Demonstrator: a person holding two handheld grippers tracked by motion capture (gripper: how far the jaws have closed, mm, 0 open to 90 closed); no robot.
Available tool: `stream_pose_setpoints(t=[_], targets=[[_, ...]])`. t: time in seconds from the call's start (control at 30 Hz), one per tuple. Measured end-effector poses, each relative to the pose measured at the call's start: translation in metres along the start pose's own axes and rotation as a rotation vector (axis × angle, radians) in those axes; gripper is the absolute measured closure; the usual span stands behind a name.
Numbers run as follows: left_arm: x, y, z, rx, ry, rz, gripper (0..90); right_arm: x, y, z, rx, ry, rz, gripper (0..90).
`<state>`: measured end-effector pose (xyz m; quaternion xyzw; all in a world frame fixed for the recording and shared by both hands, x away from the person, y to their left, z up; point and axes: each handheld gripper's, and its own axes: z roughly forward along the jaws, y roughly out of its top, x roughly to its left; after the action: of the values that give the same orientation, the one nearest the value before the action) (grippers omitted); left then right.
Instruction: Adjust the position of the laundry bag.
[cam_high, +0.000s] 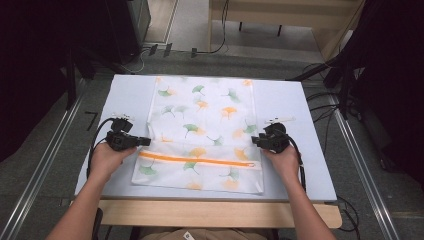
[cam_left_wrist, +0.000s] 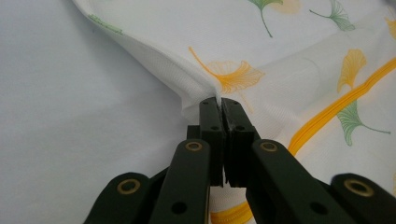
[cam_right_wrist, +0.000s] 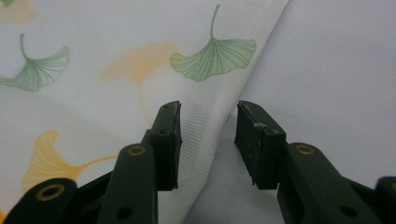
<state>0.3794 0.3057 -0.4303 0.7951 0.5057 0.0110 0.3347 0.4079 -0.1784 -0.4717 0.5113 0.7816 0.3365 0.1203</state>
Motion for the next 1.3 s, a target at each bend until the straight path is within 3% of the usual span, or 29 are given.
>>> stream_pose_setpoints(t=[0.03, 0.07, 0.17, 0.43, 0.57, 0.7, 0.73, 0.77, 0.8, 0.97, 1.07, 1.3], targets=[[0.0, 0.0, 0.0, -0.002, -0.001, -0.004, 89.0, 0.001, 0.0, 0.001, -0.012, -0.017, -0.004, 68.3], [0.0, 0.0, 0.001, -0.006, 0.002, -0.006, 89.0, 0.002, 0.001, 0.001, -0.01, -0.042, -0.007, 81.9], [-0.001, 0.0, 0.002, -0.004, 0.006, 0.001, 89.0, 0.002, 0.002, 0.001, -0.004, -0.027, 0.001, 89.7], [-0.006, 0.002, 0.006, -0.003, -0.014, 0.012, 89.0, -0.005, 0.002, -0.006, 0.007, -0.059, -0.022, 90.0], [-0.01, 0.003, 0.009, 0.006, -0.021, 0.02, 88.1, -0.013, 0.001, -0.009, -0.001, -0.058, -0.005, 89.6], [-0.006, 0.001, 0.007, 0.029, -0.034, 0.011, 79.3, -0.016, 0.0, -0.008, 0.001, -0.046, 0.005, 83.6], [-0.004, 0.0, 0.005, 0.018, -0.047, 0.012, 70.0, -0.017, 0.0, -0.013, -0.035, -0.025, -0.002, 75.0], [-0.004, 0.0, 0.005, 0.018, -0.047, 0.012, 65.1, -0.017, 0.0, -0.013, -0.035, -0.025, -0.002, 75.0], [-0.003, 0.0, 0.001, 0.009, -0.04, 0.01, 60.5, -0.018, 0.0, -0.02, -0.085, 0.022, -0.007, 67.3], [-0.007, -0.002, -0.006, -0.02, -0.021, 0.035, 47.5, -0.015, -0.001, -0.035, -0.106, 0.042, -0.014, 58.6], [-0.013, -0.002, -0.012, -0.038, -0.025, 0.044, 41.2, -0.012, -0.003, -0.043, -0.1, 0.06, -0.005, 52.1], [-0.024, -0.001, -0.015, -0.043, -0.043, 0.077, 38.2, -0.009, -0.008, -0.052, -0.068, 0.089, 0.004, 46.6]])
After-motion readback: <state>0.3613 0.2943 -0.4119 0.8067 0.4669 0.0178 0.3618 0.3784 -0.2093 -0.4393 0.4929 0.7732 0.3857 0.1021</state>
